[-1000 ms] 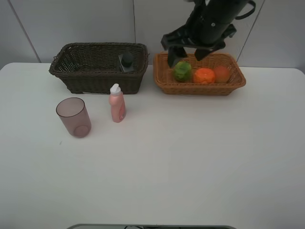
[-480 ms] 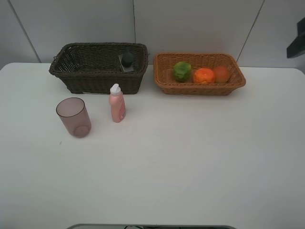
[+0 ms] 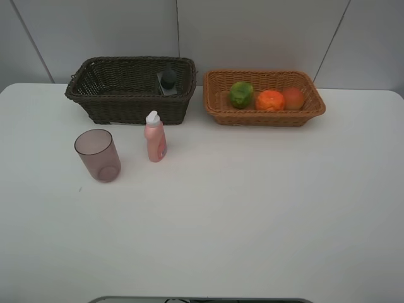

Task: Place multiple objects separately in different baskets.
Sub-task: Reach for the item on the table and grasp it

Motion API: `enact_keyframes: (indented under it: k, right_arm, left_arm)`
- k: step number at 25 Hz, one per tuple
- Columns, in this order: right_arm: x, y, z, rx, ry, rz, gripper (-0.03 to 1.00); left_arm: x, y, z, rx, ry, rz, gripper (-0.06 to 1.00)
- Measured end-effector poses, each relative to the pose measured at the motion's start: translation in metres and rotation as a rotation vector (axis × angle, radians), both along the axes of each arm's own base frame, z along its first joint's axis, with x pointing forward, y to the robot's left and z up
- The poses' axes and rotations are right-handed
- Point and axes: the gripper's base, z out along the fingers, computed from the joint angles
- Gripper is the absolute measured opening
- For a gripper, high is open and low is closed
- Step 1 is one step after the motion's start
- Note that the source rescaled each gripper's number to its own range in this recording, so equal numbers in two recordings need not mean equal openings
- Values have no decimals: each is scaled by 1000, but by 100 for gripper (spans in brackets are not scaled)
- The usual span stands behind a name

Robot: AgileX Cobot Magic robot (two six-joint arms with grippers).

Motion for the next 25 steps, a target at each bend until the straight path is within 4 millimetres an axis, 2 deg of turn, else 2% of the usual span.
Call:
enact_keyframes:
  k: [8,11,15,25]
  right_arm:
    - [-37,-2,-55,-1,-29,-2,79]
    - [-51,-3,-69,2,-83,-2,79]
    - [-60,-3,-87,3,-99,-2,79]
    - [-61,-3,-90,3,-85,-3,79]
  left_arm:
    - [0,0,0,0,0,0,92]
    - [0,0,0,0,0,0,92]
    - [0,0,0,0,0,0,92]
    - [0,0,0,0,0,0,92]
